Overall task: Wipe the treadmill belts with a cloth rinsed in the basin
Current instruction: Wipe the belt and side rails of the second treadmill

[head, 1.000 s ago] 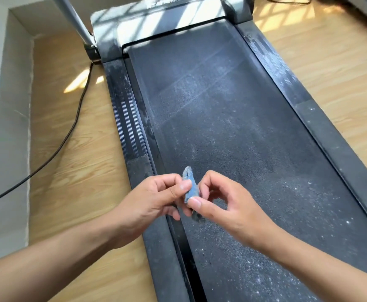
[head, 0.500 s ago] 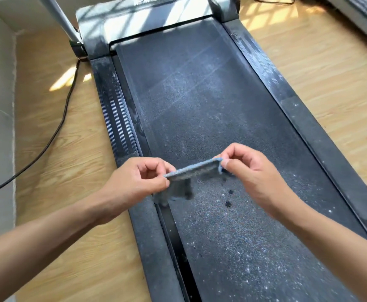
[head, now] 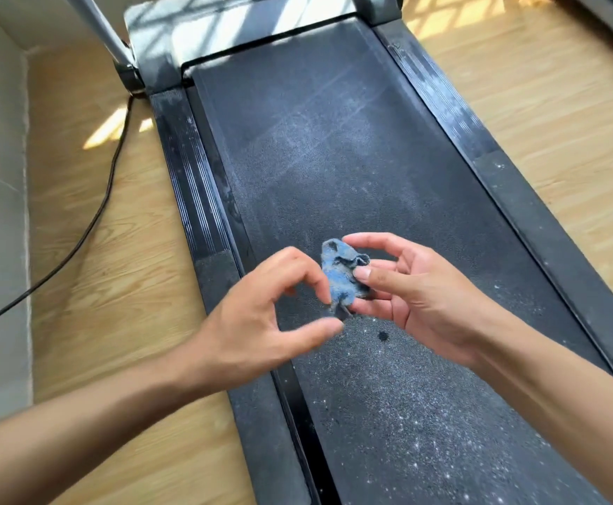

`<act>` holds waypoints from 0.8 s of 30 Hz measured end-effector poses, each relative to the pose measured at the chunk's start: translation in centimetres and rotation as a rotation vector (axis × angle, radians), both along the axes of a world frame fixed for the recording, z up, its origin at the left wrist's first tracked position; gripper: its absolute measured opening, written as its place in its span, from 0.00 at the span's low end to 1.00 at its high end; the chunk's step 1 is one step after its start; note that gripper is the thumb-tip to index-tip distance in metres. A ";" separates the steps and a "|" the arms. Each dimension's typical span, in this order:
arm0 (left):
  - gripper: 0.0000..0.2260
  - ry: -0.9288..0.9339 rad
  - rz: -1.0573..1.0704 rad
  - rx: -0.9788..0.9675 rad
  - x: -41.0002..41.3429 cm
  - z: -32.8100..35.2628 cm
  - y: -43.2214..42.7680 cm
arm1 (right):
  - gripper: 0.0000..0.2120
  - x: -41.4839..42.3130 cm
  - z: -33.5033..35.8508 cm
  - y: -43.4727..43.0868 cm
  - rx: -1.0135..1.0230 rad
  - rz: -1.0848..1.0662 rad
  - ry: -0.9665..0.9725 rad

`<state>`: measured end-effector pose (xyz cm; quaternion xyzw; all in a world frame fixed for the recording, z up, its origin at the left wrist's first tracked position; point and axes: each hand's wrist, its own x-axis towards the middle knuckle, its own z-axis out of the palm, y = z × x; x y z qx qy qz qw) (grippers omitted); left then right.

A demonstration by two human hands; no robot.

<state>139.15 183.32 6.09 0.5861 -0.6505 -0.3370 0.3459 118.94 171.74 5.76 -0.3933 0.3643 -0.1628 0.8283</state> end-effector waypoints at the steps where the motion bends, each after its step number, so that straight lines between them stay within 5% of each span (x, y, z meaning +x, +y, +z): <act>1: 0.15 0.021 0.015 -0.003 -0.7 0.1 0.0 | 0.19 0.1 0.2 0.0 0.024 -0.011 -0.010; 4: 0.19 -0.030 0.113 -0.057 -1.1 -0.4 -0.1 | 0.20 0.3 0.7 0.0 0.108 -0.065 -0.034; 11: 0.06 -0.143 0.088 -0.177 0.3 -0.5 -0.8 | 0.19 0.6 1.0 0.2 0.257 -0.132 -0.038; 15: 0.02 -0.046 0.052 -0.156 1.0 -0.5 -1.1 | 0.19 0.3 0.8 0.0 0.215 -0.119 -0.030; 20: 0.04 0.286 0.283 0.001 1.3 -0.4 -1.5 | 0.20 -0.5 0.1 -0.3 -0.065 -0.020 0.128; 24: 0.05 0.234 0.378 -0.017 2.3 -0.3 -2.5 | 0.17 -1.4 -0.6 -0.4 -0.665 0.272 0.462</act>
